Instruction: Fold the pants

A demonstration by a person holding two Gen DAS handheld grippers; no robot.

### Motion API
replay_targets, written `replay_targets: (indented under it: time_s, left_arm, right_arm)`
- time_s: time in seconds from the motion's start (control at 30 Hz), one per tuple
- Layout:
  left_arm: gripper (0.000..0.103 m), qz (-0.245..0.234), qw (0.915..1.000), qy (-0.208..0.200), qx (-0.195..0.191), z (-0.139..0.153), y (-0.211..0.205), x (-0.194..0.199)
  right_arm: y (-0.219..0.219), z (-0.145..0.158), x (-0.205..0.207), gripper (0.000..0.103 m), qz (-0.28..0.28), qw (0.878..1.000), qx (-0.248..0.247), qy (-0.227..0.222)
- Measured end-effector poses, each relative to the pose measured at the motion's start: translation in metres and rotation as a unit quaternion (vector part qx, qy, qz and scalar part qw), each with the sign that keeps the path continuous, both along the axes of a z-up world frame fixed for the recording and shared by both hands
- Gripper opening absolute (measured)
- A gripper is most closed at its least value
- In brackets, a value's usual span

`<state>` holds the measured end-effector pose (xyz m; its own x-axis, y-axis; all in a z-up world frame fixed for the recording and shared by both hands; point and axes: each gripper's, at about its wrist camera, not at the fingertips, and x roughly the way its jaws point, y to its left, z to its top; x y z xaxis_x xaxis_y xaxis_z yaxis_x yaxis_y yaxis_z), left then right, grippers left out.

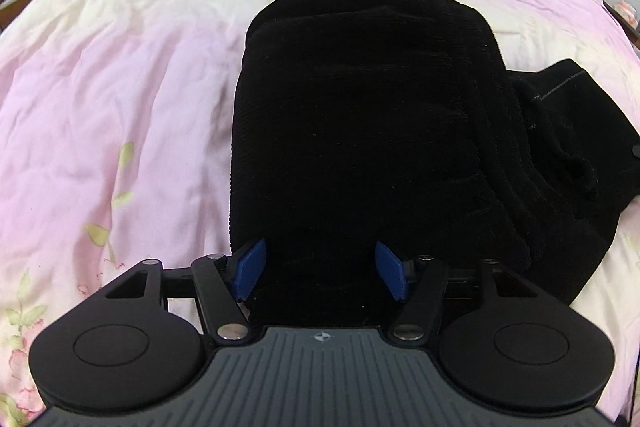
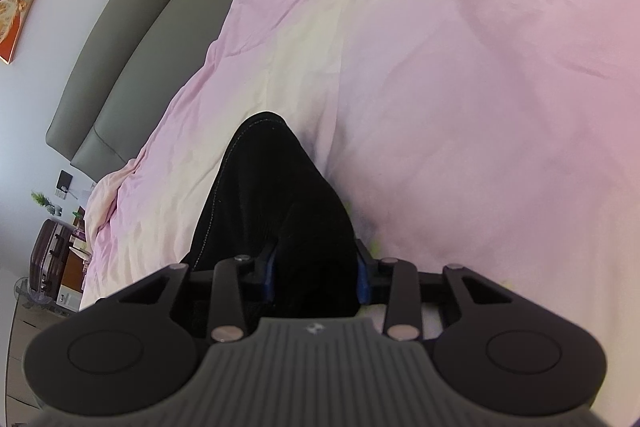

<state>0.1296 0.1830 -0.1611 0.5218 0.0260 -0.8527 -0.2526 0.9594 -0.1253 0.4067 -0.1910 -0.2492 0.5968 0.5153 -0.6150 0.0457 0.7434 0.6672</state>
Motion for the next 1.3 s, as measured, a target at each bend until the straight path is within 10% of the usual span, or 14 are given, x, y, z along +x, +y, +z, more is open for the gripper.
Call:
replay_targets:
  time_s: [0.27,0.43,0.57,0.7,0.83,0.9,1.03,1.17,1.3]
  left_arm:
    - [0.077,0.027,0.9977,-0.006,-0.061,-0.001,0.021,-0.005]
    - [0.077,0.033,0.996,-0.01,-0.083,0.002,0.028,-0.009]
    - [0.077,0.046,0.9926,-0.011,-0.112,-0.001,0.04,-0.012]
    - [0.077,0.067,0.985,-0.011,-0.159,-0.004,0.06,-0.017]
    - [0.075,0.087,0.9764,-0.007,-0.198,-0.01,0.077,-0.024]
    - [0.072,0.103,0.9696,-0.005,-0.222,-0.012,0.088,-0.029]
    - [0.067,0.135,0.9526,0.0,-0.273,-0.005,0.108,-0.044]
    - [0.065,0.135,0.9682,-0.016,-0.21,0.025,0.107,-0.052]
    - [0.066,0.158,0.9746,-0.059,-0.148,0.062,0.12,-0.069]
  right_arm:
    - [0.049,0.074,-0.03,0.027,0.04,0.99,-0.062,-0.117]
    - [0.128,0.142,-0.075,0.026,0.107,0.957,-0.12,-0.24]
    - [0.226,0.181,-0.145,0.026,0.191,0.887,-0.192,-0.374]
    - [0.317,0.16,-0.219,0.026,0.302,0.771,-0.28,-0.486]
    - [0.365,0.113,-0.247,0.026,0.375,0.72,-0.316,-0.49]
    - [0.37,0.094,-0.247,0.026,0.379,0.718,-0.328,-0.483]
    - [0.358,0.095,-0.233,0.026,0.358,0.755,-0.311,-0.453]
    - [0.353,0.107,-0.225,0.026,0.344,0.767,-0.3,-0.451]
    - [0.357,0.108,-0.233,0.026,0.343,0.751,-0.304,-0.475]
